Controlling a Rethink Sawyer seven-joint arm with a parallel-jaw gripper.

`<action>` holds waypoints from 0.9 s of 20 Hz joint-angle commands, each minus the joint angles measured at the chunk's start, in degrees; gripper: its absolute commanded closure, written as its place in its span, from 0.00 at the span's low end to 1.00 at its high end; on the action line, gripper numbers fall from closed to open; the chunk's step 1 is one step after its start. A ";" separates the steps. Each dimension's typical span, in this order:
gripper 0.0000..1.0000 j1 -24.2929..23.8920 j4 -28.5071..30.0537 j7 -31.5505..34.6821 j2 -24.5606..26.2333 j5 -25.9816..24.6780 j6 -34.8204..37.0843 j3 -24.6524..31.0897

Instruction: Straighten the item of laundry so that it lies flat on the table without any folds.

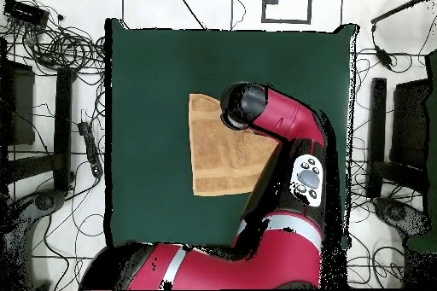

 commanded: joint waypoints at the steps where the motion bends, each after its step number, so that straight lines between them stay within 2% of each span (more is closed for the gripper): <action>1: 0.00 2.43 4.09 11.94 0.63 2.82 1.61 6.82; 18: 0.00 2.78 6.11 12.15 1.80 2.52 -3.32 6.91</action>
